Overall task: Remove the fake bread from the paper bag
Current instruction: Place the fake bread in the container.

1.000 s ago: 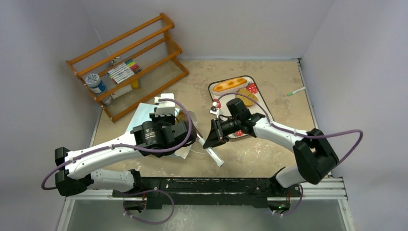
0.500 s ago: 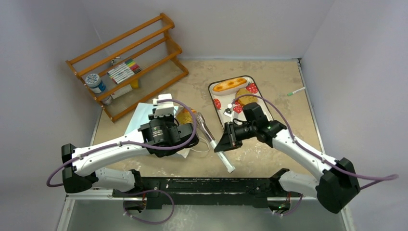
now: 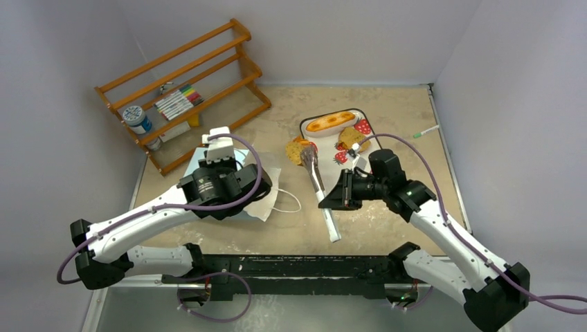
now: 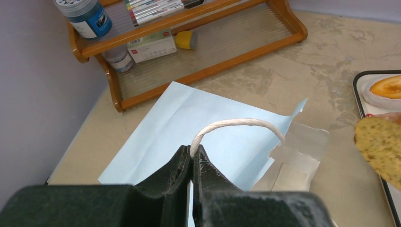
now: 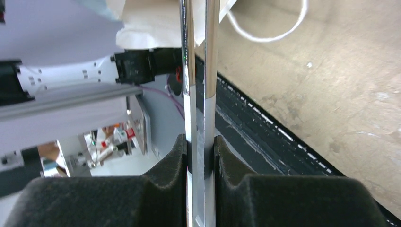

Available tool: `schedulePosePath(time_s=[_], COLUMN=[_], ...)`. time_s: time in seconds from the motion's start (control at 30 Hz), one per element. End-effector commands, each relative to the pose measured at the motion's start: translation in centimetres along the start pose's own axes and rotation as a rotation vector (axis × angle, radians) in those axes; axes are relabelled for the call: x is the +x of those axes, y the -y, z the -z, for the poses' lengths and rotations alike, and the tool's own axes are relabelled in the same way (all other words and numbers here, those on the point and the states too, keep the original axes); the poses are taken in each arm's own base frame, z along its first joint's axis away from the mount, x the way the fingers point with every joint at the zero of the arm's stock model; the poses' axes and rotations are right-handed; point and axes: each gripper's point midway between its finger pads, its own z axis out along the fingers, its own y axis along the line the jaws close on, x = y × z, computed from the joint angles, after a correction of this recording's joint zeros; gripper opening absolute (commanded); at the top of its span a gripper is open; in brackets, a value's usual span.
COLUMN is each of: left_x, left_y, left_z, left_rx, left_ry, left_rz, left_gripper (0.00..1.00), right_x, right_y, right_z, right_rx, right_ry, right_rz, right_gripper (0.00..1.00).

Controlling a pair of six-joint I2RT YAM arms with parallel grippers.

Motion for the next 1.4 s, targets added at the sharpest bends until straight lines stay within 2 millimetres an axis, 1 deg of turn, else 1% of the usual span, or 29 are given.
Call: schedulePosePath(time_s=[0.0,0.2,0.33,0.5,0.7,0.87,1.1,1.2,1.23,1.33,1.37], left_x=[-0.7,-0.6,-0.6,-0.7,-1.4,-1.7,-1.6,-1.5,-1.5,-1.4,-1.3], left_y=[-0.2,-0.1,0.1,0.0,-0.2,0.0,0.4,0.7,0.8,1.0,1.1], left_z=[-0.5,-0.4,-0.1,0.1,0.4,0.5,0.5,0.5,0.5,0.5,0.5], left_rx=[0.023,0.058,0.096,0.125,0.147,0.158,0.167,0.169,0.171,0.174,0.175], left_ry=[-0.007,-0.026,-0.036,-0.042,-0.038,-0.039,-0.045,-0.047,-0.048,-0.052,-0.052], left_rz=[-0.002,-0.045,-0.036,-0.034,-0.031,-0.028,-0.026,-0.028,-0.027,-0.026,-0.024], left_gripper=[0.0,0.0,0.0,0.0,0.0,0.0,0.0,0.0,0.0,0.0,0.0], right_x=[-4.3,-8.6,-11.0,-12.4,-12.4,-11.3,-9.4,-8.9,-8.8,-8.6,-8.5], right_y=[-1.4,-0.2,1.4,3.5,5.2,6.6,8.1,9.0,9.2,9.8,10.0], right_z=[0.9,0.8,0.7,-0.4,-2.0,-2.6,-3.0,-3.2,-3.3,-3.5,-3.5], right_rx=[-0.004,0.011,0.032,0.028,0.023,0.038,0.04,0.042,0.041,0.043,0.045], right_ry=[0.153,0.249,0.287,0.278,0.238,0.221,0.202,0.198,0.194,0.184,0.183], right_rz=[-0.021,-0.058,-0.086,-0.129,-0.175,-0.224,-0.271,-0.294,-0.299,-0.313,-0.316], right_gripper=[0.0,0.0,0.0,0.0,0.0,0.0,0.0,0.0,0.01,0.11,0.16])
